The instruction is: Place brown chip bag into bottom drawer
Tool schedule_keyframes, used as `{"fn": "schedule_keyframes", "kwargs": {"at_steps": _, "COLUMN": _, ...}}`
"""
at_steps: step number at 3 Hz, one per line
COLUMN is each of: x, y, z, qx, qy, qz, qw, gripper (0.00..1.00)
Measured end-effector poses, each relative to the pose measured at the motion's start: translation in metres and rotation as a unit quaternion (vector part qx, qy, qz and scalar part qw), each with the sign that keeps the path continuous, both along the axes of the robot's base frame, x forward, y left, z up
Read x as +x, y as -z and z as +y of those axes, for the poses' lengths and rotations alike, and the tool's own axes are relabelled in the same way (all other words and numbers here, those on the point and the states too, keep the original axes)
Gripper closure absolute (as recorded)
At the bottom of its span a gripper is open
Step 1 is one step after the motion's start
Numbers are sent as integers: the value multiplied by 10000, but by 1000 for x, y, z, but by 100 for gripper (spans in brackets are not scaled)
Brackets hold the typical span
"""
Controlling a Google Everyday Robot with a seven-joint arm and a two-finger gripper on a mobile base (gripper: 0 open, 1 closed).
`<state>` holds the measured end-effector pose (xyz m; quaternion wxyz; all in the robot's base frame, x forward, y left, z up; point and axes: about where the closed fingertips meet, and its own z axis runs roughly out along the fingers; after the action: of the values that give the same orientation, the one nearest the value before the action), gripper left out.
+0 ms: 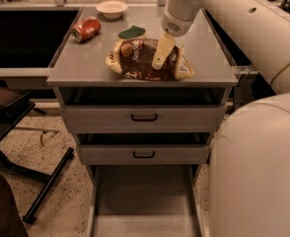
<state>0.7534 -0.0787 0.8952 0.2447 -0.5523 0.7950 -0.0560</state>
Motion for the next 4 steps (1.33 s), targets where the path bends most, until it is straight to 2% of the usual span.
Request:
{"fn": "schedule_keyframes", "kwargs": {"at_steps": 1, "x": -1, "y": 7, "z": -28, "qx": 63, "qy": -66, "qz": 192, "qw": 9998, "gripper": 19}}
{"fn": "schedule_keyframes", "kwargs": {"at_steps": 3, "x": 1, "y": 7, "z": -24, "qx": 71, "qy": -84, "qz": 193, "qw": 9998, "gripper": 65}}
{"fn": "schedule_keyframes", "kwargs": {"at_steps": 4, "x": -20, "y": -12, "z": -30, "qx": 149, "qy": -9, "qz": 223, "qw": 9996, "gripper": 88}}
